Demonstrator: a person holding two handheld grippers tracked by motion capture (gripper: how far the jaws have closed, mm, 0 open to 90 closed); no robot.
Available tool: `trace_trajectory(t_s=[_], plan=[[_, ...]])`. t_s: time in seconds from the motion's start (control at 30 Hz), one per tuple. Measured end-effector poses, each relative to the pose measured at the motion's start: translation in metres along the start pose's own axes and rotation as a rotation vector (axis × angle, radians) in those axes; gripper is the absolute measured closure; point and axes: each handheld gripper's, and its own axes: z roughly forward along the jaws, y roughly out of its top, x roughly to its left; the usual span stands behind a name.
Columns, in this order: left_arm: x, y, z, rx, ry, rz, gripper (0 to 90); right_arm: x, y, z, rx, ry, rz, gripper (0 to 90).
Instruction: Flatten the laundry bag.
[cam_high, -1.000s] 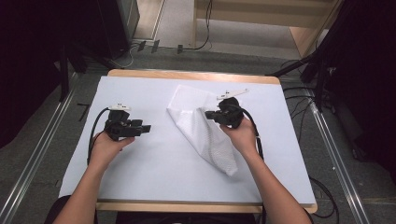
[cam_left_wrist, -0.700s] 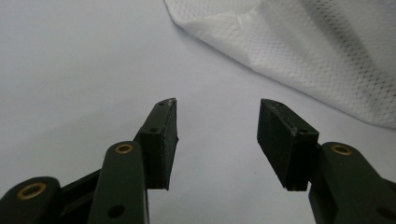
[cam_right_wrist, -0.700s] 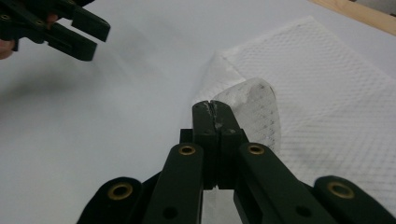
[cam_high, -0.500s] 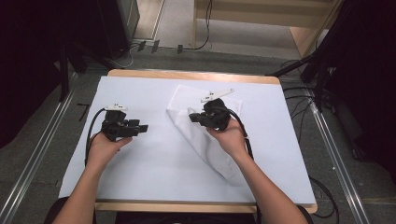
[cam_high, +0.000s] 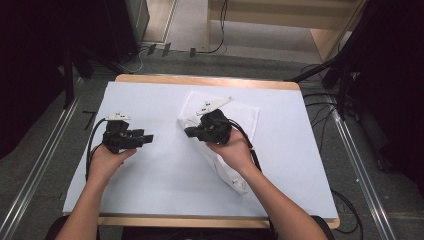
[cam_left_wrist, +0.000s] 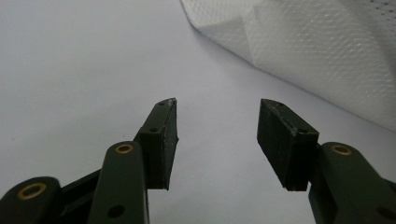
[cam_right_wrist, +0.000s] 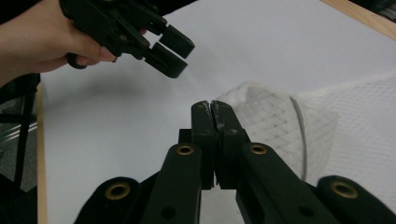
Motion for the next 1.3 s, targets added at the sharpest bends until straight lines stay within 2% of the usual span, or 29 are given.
trace_trajectory(t_s=[0.1,0.27,0.43,0.57,0.7,0.77,0.9,1.0,1.13,1.2,1.3], plan=[[0.002,-0.001,-0.002,-0.006,0.001,-0.006,48.6,0.004,0.004,-0.002,-0.017,0.019,-0.009,76.8],[0.003,-0.001,-0.003,-0.006,0.007,-0.008,48.6,0.008,0.009,-0.010,-0.034,0.016,-0.023,75.1],[0.000,0.000,-0.002,-0.003,0.004,-0.001,48.6,-0.001,0.003,-0.013,-0.036,-0.011,-0.010,75.3],[-0.001,0.002,0.001,-0.003,-0.008,0.002,48.5,-0.009,-0.005,-0.012,-0.032,-0.024,0.006,74.0],[-0.005,0.005,0.008,0.014,-0.022,0.022,48.3,-0.016,-0.012,-0.012,-0.039,-0.044,0.001,73.5],[-0.007,0.007,0.011,0.016,-0.025,0.028,48.2,-0.019,-0.016,-0.012,-0.038,-0.051,0.015,73.3],[-0.007,0.011,0.021,0.028,-0.041,0.029,48.1,-0.027,-0.025,-0.014,-0.028,-0.071,0.037,73.2],[-0.008,0.016,0.031,0.051,-0.049,0.045,48.1,-0.032,-0.034,-0.015,-0.018,-0.092,0.049,72.5],[-0.010,0.021,0.042,0.067,-0.058,0.055,48.1,-0.039,-0.049,-0.022,-0.021,-0.118,0.086,71.9],[-0.011,0.022,0.048,0.062,-0.059,0.060,48.2,-0.041,-0.058,-0.027,-0.010,-0.144,0.100,71.8],[-0.011,0.027,0.056,0.080,-0.066,0.065,48.2,-0.046,-0.070,-0.033,-0.004,-0.173,0.122,70.3]])
